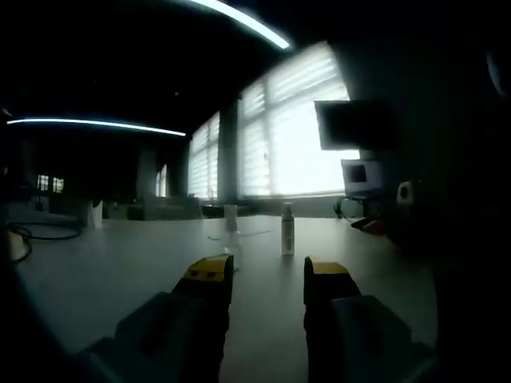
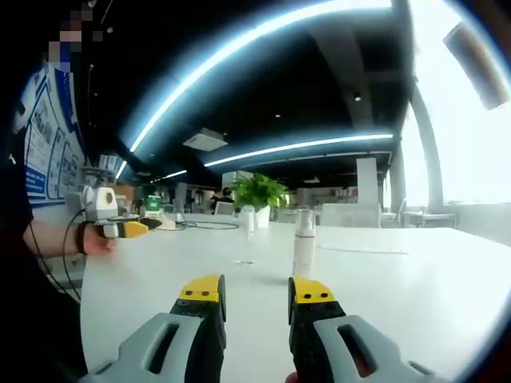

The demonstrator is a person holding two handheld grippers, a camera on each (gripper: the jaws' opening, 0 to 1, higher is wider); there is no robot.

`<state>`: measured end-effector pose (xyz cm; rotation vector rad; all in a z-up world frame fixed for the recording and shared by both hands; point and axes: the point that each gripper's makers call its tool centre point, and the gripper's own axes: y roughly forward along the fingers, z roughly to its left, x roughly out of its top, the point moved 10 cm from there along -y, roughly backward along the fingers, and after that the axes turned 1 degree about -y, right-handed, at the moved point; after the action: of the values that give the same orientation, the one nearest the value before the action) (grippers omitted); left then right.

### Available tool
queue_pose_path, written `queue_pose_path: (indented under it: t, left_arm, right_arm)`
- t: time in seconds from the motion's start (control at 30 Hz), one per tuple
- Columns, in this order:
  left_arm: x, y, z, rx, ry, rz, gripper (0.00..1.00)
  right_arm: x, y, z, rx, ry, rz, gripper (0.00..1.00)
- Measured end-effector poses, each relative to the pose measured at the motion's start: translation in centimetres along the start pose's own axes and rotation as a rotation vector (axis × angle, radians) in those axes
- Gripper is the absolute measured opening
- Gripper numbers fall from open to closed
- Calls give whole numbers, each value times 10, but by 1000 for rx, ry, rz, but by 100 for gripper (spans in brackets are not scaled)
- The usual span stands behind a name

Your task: Clamp pump bottle remove cover press pump head put on cover

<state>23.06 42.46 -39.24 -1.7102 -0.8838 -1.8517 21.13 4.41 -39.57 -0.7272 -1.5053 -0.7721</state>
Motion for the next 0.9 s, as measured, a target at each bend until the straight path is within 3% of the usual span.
queue_pose_path:
  t: [0.7,0.9]
  left_arm:
    - [3,1,-13,-2,-11,7,25]
    - [0,1,-4,0,-11,8,23]
  right_arm:
    - [-1,0,-2,-6,5,7,25]
    - [-1,-1,-3,-5,2,6,25]
